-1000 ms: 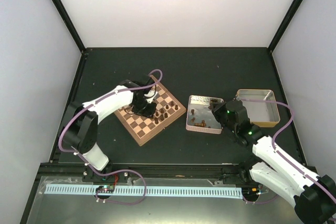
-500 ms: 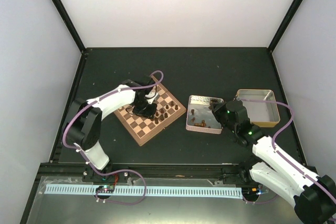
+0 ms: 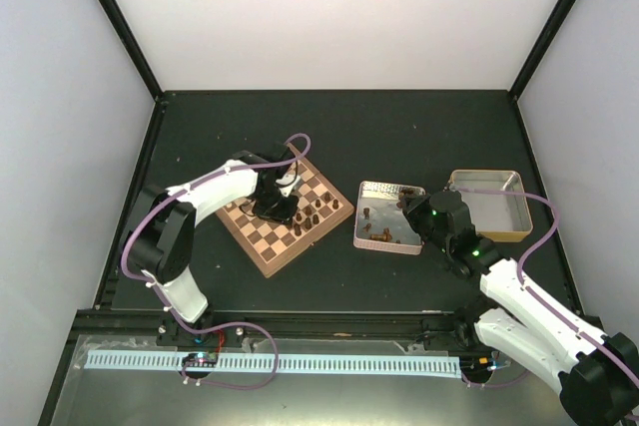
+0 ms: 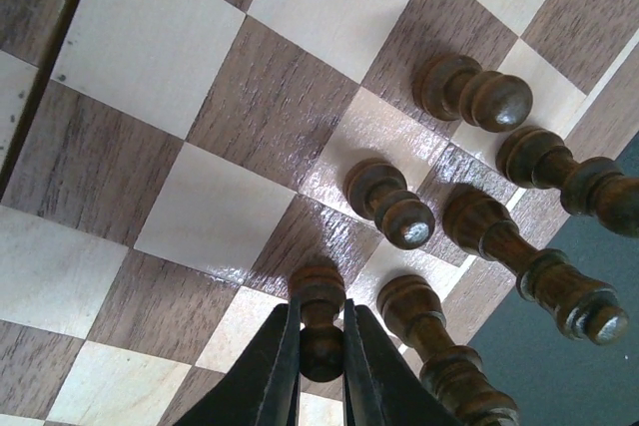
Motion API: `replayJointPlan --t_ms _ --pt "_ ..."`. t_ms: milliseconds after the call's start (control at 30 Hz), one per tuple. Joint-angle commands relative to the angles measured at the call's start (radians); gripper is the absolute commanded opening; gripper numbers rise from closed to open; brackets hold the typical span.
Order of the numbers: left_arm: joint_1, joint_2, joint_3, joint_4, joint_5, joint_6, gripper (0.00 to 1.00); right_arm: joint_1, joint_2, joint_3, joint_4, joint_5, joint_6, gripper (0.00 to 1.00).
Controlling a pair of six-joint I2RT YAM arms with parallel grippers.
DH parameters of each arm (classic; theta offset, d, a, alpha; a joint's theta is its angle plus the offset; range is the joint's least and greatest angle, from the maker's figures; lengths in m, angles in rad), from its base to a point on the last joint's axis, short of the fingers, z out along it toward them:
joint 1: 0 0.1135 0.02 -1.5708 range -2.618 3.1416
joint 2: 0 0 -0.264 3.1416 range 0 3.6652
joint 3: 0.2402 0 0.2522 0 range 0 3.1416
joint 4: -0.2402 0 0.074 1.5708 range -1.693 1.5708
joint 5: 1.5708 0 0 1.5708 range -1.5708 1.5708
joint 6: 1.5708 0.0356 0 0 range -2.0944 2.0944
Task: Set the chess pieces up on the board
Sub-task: Place the chess piece on the chessboard.
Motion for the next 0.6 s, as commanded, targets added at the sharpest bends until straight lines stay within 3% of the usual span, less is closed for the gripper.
replayJointPlan --t_ms 0,567 --pt "0.009 0.023 0.043 0.016 0.016 0.000 0.13 -0.008 -0.006 -0.004 0.010 0.032 -0.018 0.03" --pt "0.011 -0.019 0.056 0.011 0.003 -0.012 0.29 -0.010 0.008 0.002 0.015 0.026 -0.029 0.03"
